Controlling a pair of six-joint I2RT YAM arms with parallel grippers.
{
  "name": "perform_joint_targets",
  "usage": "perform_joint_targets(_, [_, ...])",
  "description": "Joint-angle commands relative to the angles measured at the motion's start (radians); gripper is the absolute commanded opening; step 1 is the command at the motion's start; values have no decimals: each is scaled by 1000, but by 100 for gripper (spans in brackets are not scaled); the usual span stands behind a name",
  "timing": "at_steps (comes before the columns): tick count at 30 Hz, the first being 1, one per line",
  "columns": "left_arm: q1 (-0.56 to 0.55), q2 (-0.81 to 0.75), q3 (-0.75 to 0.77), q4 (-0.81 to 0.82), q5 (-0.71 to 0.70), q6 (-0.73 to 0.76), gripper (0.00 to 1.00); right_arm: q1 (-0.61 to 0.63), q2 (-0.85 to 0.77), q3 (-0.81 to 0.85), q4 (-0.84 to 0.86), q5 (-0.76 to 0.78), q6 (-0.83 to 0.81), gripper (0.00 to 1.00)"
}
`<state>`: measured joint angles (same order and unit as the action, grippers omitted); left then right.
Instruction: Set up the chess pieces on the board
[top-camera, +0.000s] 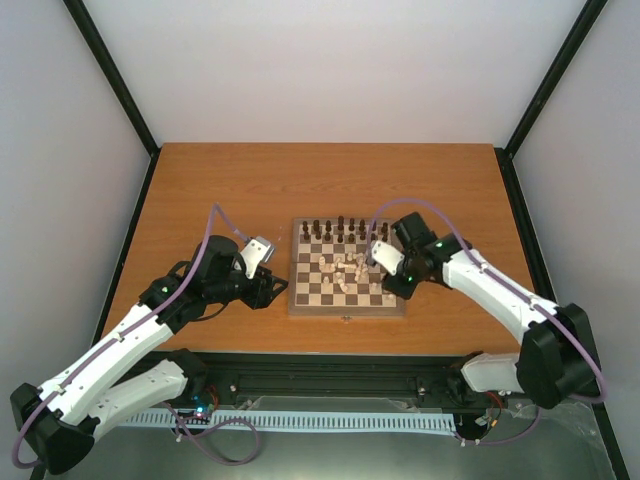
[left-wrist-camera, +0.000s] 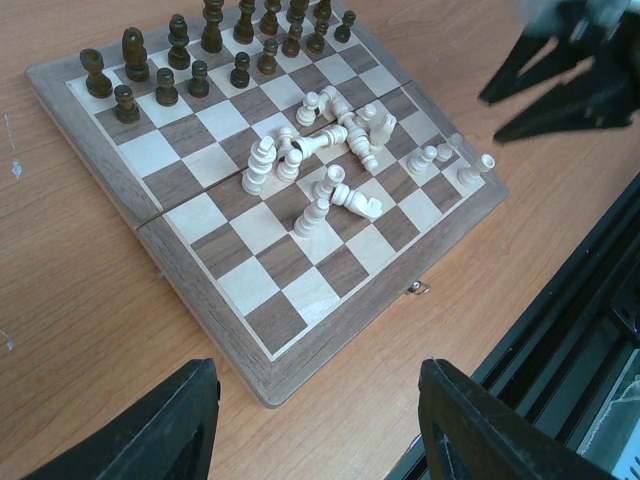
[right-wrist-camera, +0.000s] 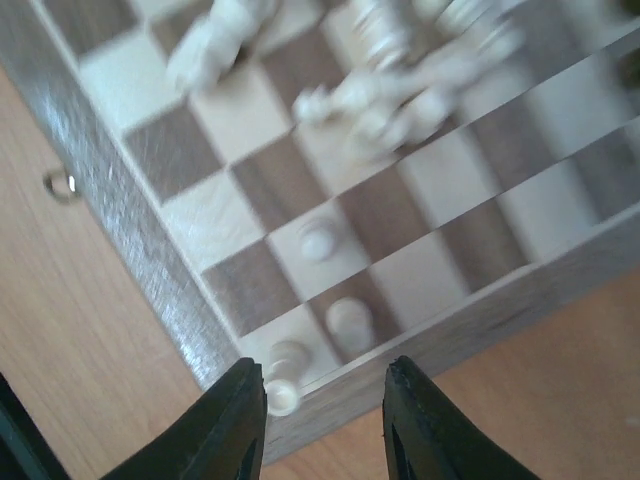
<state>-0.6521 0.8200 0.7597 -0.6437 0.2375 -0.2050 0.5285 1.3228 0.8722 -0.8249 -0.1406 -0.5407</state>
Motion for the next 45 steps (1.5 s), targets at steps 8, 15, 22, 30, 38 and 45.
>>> perform_joint_targets(8, [-10, 73, 19, 6, 7, 12, 57, -121, -17, 103, 83, -190, 36, 34])
perform_joint_targets(15, [-10, 62, 24, -14, -84, 5, 58, -117, 178, 287, 23, -225, 65, 41])
perform_joint_targets(22, [-11, 88, 24, -15, -65, 6, 64, -24, 217, 235, 103, -126, 82, 41])
perform_joint_targets(30, [-11, 84, 23, -14, -56, 7, 64, 27, 274, 218, 139, -31, 76, 34])
perform_joint_targets(38, [-11, 94, 22, -13, -52, 9, 64, 31, 312, 199, 142, -12, 68, 30])
perform_joint_targets(45, [-11, 95, 23, -12, -51, 9, 64, 31, 321, 191, 142, -21, 63, 22])
